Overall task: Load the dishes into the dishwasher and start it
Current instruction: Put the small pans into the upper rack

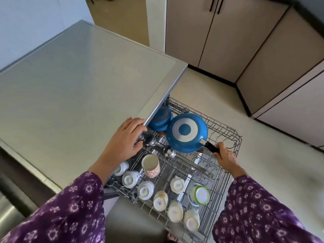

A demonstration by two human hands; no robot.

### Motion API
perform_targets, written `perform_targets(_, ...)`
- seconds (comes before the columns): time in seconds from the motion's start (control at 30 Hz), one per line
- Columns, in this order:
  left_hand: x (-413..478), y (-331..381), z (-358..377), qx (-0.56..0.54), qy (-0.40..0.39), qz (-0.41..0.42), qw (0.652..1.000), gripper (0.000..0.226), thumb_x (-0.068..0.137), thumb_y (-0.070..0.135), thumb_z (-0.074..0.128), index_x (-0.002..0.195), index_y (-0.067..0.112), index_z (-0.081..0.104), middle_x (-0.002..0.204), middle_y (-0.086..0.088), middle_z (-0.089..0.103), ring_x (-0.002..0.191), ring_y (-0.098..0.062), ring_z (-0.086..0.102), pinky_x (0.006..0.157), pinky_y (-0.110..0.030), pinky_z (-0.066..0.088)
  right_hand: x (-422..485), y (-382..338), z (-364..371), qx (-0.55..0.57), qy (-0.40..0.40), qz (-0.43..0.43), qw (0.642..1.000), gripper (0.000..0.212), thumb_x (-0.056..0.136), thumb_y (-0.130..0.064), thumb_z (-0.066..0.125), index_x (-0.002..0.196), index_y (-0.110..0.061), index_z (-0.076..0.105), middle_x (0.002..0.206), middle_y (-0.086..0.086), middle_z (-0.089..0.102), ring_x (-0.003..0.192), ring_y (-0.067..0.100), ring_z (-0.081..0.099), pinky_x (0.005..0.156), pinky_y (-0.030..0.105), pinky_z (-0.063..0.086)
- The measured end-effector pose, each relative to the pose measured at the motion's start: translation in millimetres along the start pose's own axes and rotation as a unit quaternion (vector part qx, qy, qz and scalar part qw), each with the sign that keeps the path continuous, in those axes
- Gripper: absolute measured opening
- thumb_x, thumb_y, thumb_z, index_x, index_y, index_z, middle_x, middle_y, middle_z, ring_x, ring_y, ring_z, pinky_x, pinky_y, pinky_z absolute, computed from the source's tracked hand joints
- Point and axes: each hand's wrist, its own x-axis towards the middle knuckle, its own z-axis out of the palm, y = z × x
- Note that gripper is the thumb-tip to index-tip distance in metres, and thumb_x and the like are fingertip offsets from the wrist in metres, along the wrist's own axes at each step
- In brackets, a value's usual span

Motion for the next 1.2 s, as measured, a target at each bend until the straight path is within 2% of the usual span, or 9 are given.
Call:
perform_targets(0.03, -0.4, 0.2, -0.1, 0.001, -0.001, 0.001, 1.000, 0.035, 0.074, 0.012, 0.071, 0.107, 0.009, 0.061, 0.125, -0.008, 0.054, 0.120, -0.025, 0.049, 0.111, -0.049, 0.032, 2.4, 0.3, 2.9, 0.001, -0.010, 0.009, 1.000, 0.024, 0.093, -0.008, 0.052, 0.115, -0.010, 0.043, 0.090, 0.002, 0.059, 0.066, 0.006, 0.054, 0.058, 0.013, 0.040)
perform_targets(0.1, -1.0, 0.2, 0.7, 0.002, -0.004, -0.001, 1.000, 0.034, 0.076, 0.014, 0.070, 0.108, 0.009, 0.060, 0.126, -0.008, 0.054, 0.122, -0.024, 0.048, 0.112, -0.048, 0.031, 9.0, 4.5, 11.6, -0.015, -0.014, 0.019, 1.000, 0.038, 0.091, -0.006, 0.053, 0.127, -0.008, 0.040, 0.104, 0.007, 0.061, 0.082, 0.015, 0.060, 0.077, 0.027, 0.052)
perform_targets(0.17, -1.8, 0.0, 0.9, 0.004, -0.002, -0.002, 1.000, 0.029, 0.082, 0.020, 0.061, 0.110, 0.011, 0.058, 0.127, -0.007, 0.052, 0.123, -0.023, 0.047, 0.113, -0.047, 0.030, 14.2, 9.4, 21.5, -0.071, -0.015, 0.012, 0.997, 0.042, 0.091, -0.006, 0.052, 0.131, -0.011, 0.039, 0.116, 0.009, 0.057, 0.097, 0.021, 0.059, 0.091, 0.037, 0.050)
perform_targets(0.23, -2.4, 0.3, 0.5, 0.005, -0.001, -0.006, 1.000, 0.032, 0.084, 0.028, 0.050, 0.111, 0.012, 0.058, 0.127, -0.005, 0.052, 0.124, -0.020, 0.045, 0.115, -0.042, 0.026, 16.1, 10.0, 29.6, -0.115, -0.024, 0.010, 0.993, 0.047, 0.089, 0.000, 0.050, 0.132, -0.011, 0.038, 0.120, 0.012, 0.053, 0.107, 0.025, 0.056, 0.097, 0.039, 0.046)
perform_targets(0.33, -1.8, 0.6, 0.4, 0.006, 0.000, -0.007, 1.000, 0.035, 0.083, 0.030, 0.047, 0.110, 0.011, 0.059, 0.126, -0.005, 0.052, 0.124, -0.020, 0.044, 0.116, -0.036, 0.021, 14.0, 10.2, 43.7, -0.160, -0.014, 0.002, 0.987, 0.052, 0.086, 0.006, 0.049, 0.135, -0.005, 0.036, 0.125, 0.016, 0.051, 0.116, 0.029, 0.052, 0.102, 0.040, 0.042)
perform_targets(0.57, -1.3, 2.8, -0.5, 0.000, 0.009, -0.015, 1.000, 0.035, 0.083, 0.031, 0.047, 0.107, 0.009, 0.061, 0.124, -0.005, 0.053, 0.122, -0.020, 0.045, 0.116, -0.033, 0.021, 19.9, -1.1, 55.0, -0.128, -0.044, 0.067, 0.989, 0.043, 0.087, 0.005, 0.049, 0.129, -0.003, 0.041, 0.123, 0.016, 0.050, 0.115, 0.029, 0.049, 0.095, 0.036, 0.044)
perform_targets(0.83, -2.4, 3.3, -1.3, 0.000, 0.008, -0.020, 1.000, 0.033, 0.084, 0.031, 0.048, 0.107, 0.010, 0.061, 0.124, -0.005, 0.054, 0.123, -0.018, 0.044, 0.115, -0.037, 0.025, 28.9, -17.8, 61.0, -0.111, -0.069, 0.049, 0.990, 0.051, 0.088, 0.006, 0.047, 0.136, -0.005, 0.035, 0.128, 0.015, 0.047, 0.114, 0.028, 0.052, 0.091, 0.032, 0.046)
perform_targets(1.07, -2.3, 4.8, -2.1, -0.002, 0.009, -0.030, 1.000, 0.028, 0.080, 0.021, 0.061, 0.105, 0.009, 0.062, 0.124, -0.006, 0.055, 0.122, -0.021, 0.047, 0.112, -0.042, 0.031, 33.3, -18.9, 63.1, -0.098, -0.043, 0.089, 0.990, 0.033, 0.091, 0.005, 0.044, 0.123, -0.002, 0.045, 0.108, 0.017, 0.060, 0.096, 0.030, 0.062, 0.071, 0.030, 0.047)
perform_targets(1.2, -2.5, 4.4, -1.4, -0.004, 0.011, -0.027, 1.000, 0.028, 0.079, 0.020, 0.062, 0.105, 0.009, 0.062, 0.123, -0.006, 0.055, 0.121, -0.021, 0.047, 0.111, -0.042, 0.034, 36.2, -12.5, 57.9, -0.057, -0.029, 0.151, 0.986, 0.027, 0.088, 0.007, 0.048, 0.114, 0.001, 0.050, 0.105, 0.021, 0.060, 0.095, 0.037, 0.061, 0.072, 0.037, 0.047)
